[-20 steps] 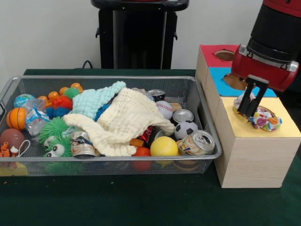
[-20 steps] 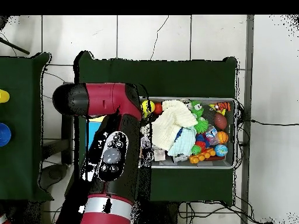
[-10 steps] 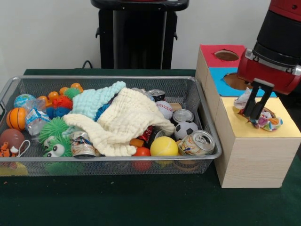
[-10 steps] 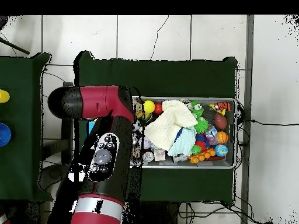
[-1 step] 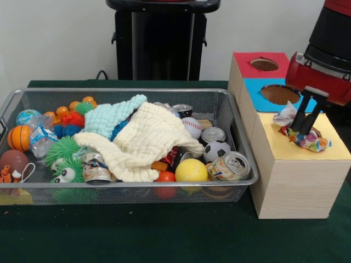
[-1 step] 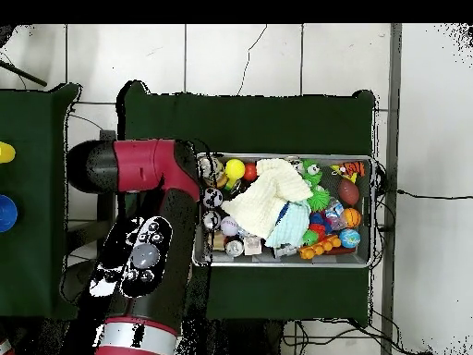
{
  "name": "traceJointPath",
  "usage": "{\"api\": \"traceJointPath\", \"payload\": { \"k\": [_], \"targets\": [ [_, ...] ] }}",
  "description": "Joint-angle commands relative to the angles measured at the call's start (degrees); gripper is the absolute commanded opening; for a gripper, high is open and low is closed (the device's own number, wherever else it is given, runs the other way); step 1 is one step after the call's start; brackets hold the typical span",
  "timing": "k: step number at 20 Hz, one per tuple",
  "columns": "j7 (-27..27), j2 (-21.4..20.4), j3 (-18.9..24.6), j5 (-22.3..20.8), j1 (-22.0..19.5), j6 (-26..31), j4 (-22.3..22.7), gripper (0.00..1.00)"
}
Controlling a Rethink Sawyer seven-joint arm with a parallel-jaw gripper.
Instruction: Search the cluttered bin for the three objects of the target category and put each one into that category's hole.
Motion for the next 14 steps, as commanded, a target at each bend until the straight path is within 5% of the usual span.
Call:
{"api": "traceJointPath", "payload": {
  "k": [1,14],
  "targets": [
    [20.15,3.01,-0.02,3.23,1.64,1.08,4.10,0.00],
    [21.65,5.87,-0.85,5.68,3.53,0.46,3.23,0.00]
  ]
}}
